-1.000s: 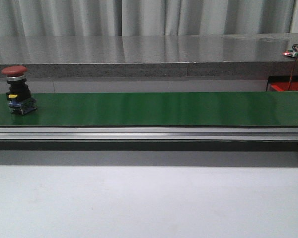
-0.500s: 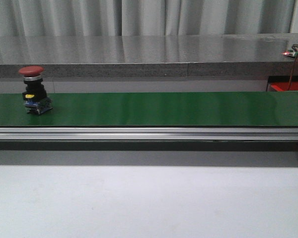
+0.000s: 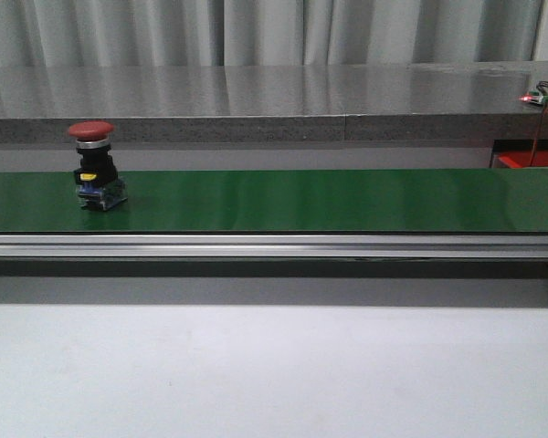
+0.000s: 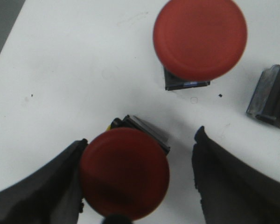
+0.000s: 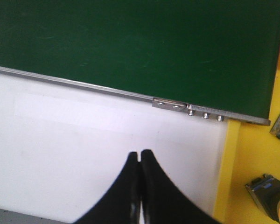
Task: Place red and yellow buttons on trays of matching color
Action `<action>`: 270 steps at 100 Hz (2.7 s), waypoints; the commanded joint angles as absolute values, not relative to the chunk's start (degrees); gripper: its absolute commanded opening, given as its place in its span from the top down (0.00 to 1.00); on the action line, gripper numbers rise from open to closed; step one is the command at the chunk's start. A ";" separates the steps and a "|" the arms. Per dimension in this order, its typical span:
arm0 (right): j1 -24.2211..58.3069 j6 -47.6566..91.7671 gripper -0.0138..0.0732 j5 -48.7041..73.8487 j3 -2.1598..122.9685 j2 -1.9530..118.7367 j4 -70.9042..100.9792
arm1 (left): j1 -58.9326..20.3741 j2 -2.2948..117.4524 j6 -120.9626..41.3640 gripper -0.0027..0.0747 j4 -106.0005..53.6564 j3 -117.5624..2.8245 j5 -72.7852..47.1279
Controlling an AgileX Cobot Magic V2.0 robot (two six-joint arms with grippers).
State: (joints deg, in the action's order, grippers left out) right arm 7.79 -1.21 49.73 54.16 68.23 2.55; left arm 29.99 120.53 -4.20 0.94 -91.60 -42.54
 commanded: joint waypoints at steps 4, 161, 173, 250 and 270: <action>7.69 -0.89 0.93 47.51 56.01 66.69 2.48 | 30.34 117.25 -3.43 0.51 1.42 -93.38 -40.32; 7.69 -0.89 0.93 47.51 56.01 66.69 2.48 | 7.36 97.40 -3.89 0.83 -5.91 -85.71 -51.57; 7.69 -0.89 0.93 47.51 56.01 66.69 2.48 | 7.36 97.40 -3.89 0.83 -5.91 -83.12 -50.62; 7.69 -0.89 0.93 47.51 56.01 66.69 2.48 | 7.36 91.86 -5.56 0.23 -9.78 -82.30 -48.64; 7.69 -0.89 0.93 47.51 56.01 66.69 2.48 | 7.36 85.00 -5.56 0.32 -10.06 -81.94 -50.29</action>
State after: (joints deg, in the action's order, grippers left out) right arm 7.79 -1.21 49.73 54.16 68.23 2.55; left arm 7.73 90.13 -5.46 -8.91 -80.66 -51.52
